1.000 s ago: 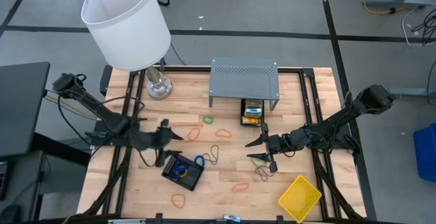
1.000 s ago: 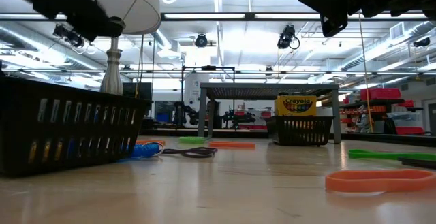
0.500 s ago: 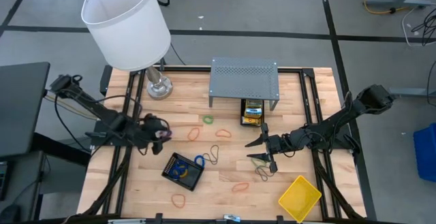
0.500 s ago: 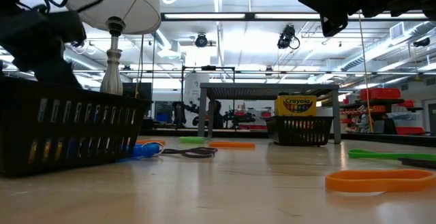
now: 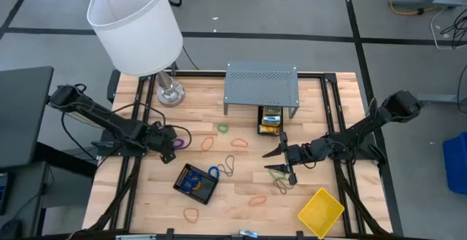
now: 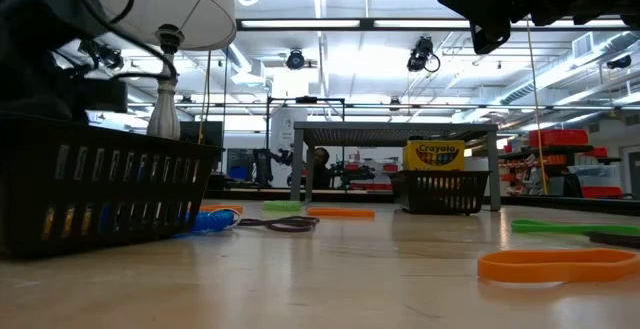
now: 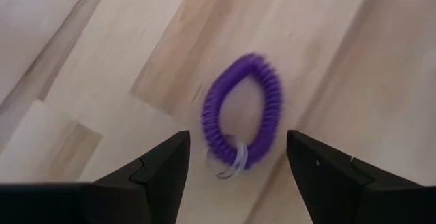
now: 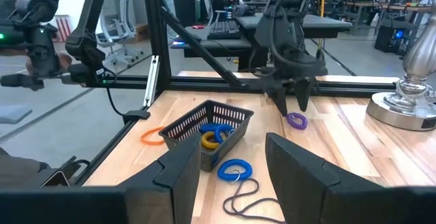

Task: Pick & Place Office Desk Supplies
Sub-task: Put the purple spring keychain into the bottom black bin

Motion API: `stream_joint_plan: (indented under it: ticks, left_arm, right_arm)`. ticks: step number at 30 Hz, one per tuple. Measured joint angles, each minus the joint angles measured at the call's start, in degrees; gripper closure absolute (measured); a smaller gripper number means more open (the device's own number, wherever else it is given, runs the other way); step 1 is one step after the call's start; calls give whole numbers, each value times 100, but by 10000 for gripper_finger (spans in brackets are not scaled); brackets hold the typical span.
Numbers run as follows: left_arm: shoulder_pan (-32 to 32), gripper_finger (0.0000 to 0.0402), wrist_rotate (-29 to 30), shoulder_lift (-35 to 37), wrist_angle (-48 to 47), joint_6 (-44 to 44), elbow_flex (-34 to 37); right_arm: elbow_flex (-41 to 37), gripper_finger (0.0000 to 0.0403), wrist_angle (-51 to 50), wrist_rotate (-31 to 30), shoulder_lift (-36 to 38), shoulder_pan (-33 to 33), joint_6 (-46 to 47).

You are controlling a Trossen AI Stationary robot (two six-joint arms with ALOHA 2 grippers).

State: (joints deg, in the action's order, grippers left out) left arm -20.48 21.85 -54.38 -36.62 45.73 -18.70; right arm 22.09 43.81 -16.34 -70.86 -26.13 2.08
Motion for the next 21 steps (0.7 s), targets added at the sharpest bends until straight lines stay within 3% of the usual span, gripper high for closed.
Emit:
stream_joint_plan:
  ticks: [8, 12, 15, 21]
  left_arm:
    - [257, 155, -171, -794, 248, -698, -39]
    - [260, 178, -81, -917, 402, -822, -39]
    - [259, 227, -128, -924, 437, -823, -30]
    - [246, 375, -105, -934, 502, -809, -19]
  right_arm:
    - [0, 231, -1, 0, -1, 0, -33]
    - [0, 231, -5, 0, -1, 0, -34]
    - [0, 231, -9, 0, -1, 0, -34]
    - [0, 231, -12, 0, 0, 0, -34]
